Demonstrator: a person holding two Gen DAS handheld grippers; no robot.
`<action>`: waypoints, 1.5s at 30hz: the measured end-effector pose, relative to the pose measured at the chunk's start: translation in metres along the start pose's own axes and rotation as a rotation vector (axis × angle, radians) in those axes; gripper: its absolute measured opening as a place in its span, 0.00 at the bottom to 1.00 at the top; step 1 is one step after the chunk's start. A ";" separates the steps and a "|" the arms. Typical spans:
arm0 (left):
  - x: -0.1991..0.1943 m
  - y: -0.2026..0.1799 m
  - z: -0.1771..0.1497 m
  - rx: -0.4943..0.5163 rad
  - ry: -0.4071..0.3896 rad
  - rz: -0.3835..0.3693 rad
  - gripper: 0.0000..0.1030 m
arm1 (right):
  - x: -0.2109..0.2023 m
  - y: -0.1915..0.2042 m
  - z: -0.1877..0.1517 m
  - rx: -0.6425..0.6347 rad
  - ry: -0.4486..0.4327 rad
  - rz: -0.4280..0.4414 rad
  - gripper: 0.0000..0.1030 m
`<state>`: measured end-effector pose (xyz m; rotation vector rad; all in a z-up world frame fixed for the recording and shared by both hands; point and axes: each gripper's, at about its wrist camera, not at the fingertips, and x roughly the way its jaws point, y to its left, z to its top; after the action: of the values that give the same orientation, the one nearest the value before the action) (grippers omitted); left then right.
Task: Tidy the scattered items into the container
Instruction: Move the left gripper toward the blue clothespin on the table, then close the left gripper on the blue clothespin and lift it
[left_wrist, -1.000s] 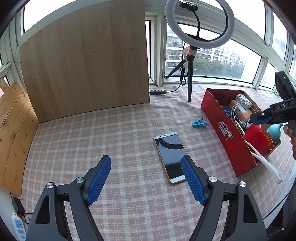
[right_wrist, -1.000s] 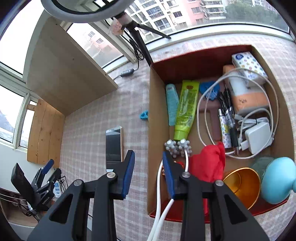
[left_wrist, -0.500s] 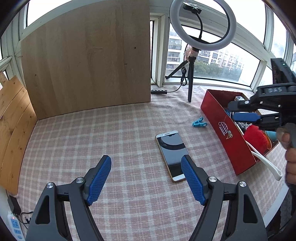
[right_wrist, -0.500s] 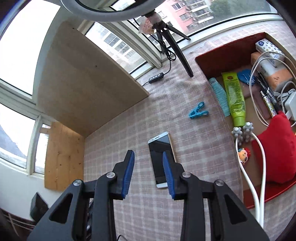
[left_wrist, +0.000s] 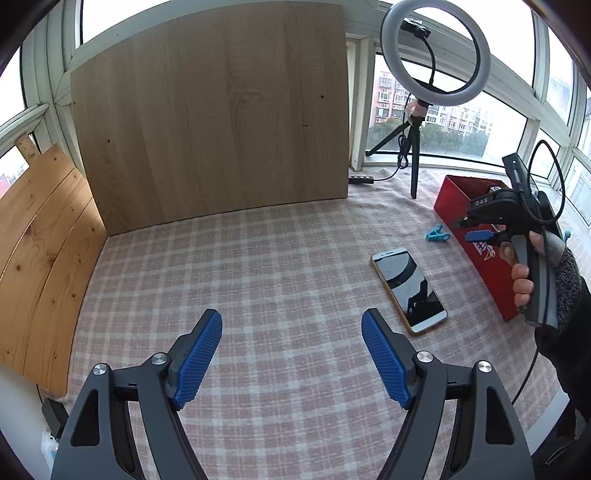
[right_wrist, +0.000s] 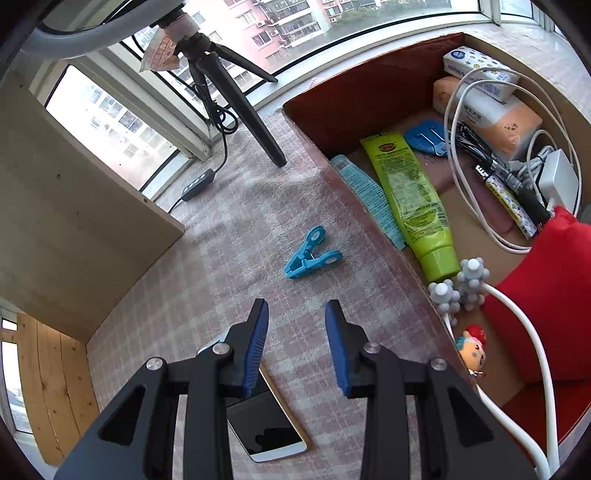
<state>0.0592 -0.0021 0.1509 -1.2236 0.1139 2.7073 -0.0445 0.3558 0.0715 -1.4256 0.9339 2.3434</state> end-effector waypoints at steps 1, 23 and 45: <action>0.006 0.006 0.002 -0.008 -0.002 -0.009 0.74 | -0.001 -0.001 0.001 0.008 -0.003 -0.003 0.31; 0.123 -0.044 0.054 0.284 0.009 -0.395 0.74 | -0.003 0.012 -0.038 -0.051 -0.031 -0.151 0.30; 0.235 -0.263 0.090 0.920 0.090 -0.616 0.63 | -0.142 -0.075 -0.102 0.004 -0.102 -0.040 0.30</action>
<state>-0.1116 0.2973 0.0344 -0.8689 0.7510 1.7117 0.1361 0.3651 0.1318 -1.2972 0.8738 2.3591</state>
